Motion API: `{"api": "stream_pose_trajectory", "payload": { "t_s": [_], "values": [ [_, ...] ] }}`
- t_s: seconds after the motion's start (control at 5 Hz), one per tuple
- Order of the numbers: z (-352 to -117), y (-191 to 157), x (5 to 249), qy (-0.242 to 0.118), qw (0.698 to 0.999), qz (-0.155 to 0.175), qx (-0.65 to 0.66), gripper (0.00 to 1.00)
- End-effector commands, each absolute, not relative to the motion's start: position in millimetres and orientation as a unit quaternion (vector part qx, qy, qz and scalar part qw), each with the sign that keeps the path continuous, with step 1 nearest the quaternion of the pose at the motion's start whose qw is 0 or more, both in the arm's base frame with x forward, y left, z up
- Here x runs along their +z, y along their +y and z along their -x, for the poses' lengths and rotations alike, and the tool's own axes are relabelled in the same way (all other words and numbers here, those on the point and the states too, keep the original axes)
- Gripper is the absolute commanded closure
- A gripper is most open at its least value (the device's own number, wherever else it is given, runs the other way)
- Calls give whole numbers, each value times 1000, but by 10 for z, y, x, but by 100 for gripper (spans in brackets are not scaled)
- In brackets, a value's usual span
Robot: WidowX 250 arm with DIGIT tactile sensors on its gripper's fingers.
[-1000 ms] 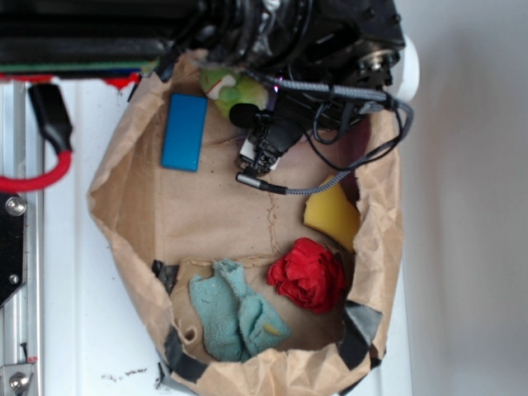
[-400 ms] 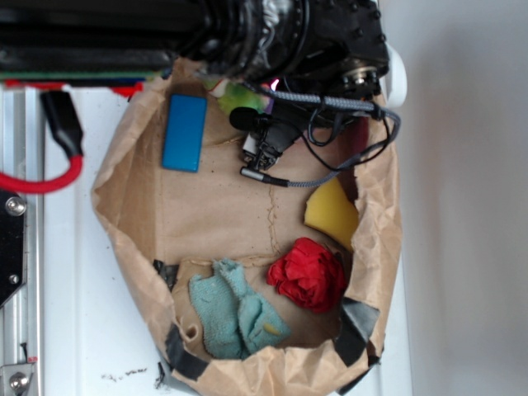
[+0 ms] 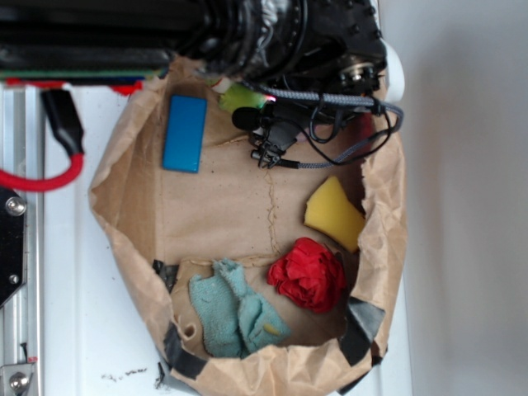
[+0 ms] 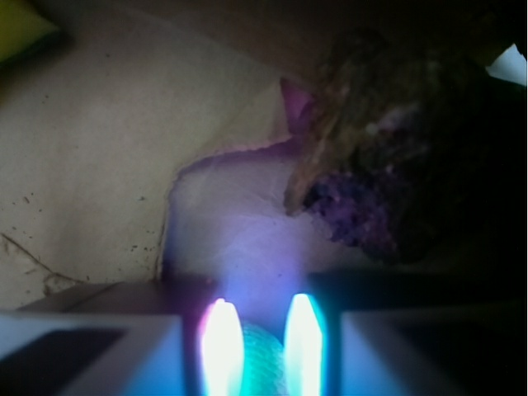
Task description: Grab the green animal.
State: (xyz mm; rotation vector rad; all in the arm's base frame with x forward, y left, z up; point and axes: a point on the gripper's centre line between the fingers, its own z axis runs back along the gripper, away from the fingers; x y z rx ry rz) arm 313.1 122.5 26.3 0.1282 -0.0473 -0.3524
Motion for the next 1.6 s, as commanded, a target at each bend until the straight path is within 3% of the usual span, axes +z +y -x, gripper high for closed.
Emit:
{"api": "stream_pose_trajectory", "payload": {
  "t_s": [0.0,0.2,0.6,0.8,1.2,1.4],
  "values": [
    [-3151,1276,342,-40,985,-72,-153,100],
    [-3139,1261,355,-40,987,-60,-147,100],
    [-3012,1099,1100,-60,984,3,-169,100],
    [-2867,981,1466,-78,978,51,-187,100],
    [-2699,742,1907,-101,965,108,-215,100],
    [-2642,635,2007,-117,964,111,-212,100]
  ]
}}
